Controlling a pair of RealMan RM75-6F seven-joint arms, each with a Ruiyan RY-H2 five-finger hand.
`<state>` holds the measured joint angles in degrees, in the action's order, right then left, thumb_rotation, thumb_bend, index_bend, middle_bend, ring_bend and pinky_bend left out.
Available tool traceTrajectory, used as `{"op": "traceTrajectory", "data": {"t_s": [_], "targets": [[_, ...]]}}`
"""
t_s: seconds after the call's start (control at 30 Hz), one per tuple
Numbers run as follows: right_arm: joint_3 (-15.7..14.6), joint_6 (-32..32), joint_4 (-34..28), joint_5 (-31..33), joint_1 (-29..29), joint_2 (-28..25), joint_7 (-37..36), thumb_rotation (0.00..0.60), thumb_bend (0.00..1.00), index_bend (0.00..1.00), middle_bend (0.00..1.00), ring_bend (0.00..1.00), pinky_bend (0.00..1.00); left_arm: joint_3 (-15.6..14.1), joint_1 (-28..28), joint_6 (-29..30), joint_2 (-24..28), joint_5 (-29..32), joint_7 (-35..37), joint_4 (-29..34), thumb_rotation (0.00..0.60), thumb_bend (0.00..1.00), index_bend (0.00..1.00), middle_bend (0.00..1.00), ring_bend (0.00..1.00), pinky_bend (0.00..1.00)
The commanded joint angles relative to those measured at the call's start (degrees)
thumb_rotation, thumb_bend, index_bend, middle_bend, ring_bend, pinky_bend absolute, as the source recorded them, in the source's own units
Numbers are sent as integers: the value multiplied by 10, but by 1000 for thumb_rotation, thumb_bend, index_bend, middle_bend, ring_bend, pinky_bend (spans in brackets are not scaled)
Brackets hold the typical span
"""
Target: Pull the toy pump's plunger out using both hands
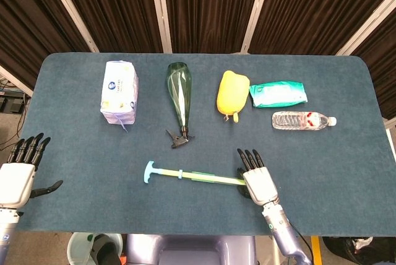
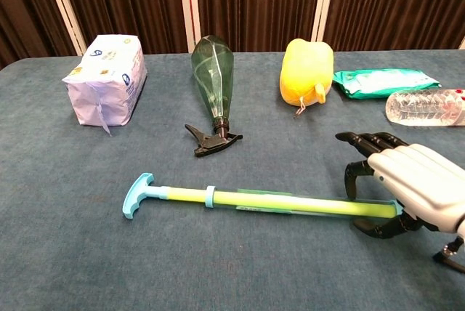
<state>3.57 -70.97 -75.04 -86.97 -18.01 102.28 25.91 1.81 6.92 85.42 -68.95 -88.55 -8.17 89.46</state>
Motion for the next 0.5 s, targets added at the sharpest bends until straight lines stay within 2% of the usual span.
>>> {"op": "traceTrajectory", "data": {"t_s": [0.03, 0.23, 0.5], "targets": [[-1, -1, 2, -1, -2, -1, -3, 600, 370, 676, 49, 0, 66, 0, 6, -9, -8, -1, 5, -6, 600, 117, 294, 29, 37, 86], [-3, -3, 0, -3, -7, -8, -15, 600, 368, 698, 60, 0, 66, 12, 42, -41, -67, -10, 34, -66, 600, 145, 428, 66, 37, 98], [-6, -10, -9, -8, -10, -13, -26, 600, 368, 698, 64, 0, 67, 19, 117, -101, -155, -43, 92, -144, 600, 188, 384, 61, 34, 98]]}}
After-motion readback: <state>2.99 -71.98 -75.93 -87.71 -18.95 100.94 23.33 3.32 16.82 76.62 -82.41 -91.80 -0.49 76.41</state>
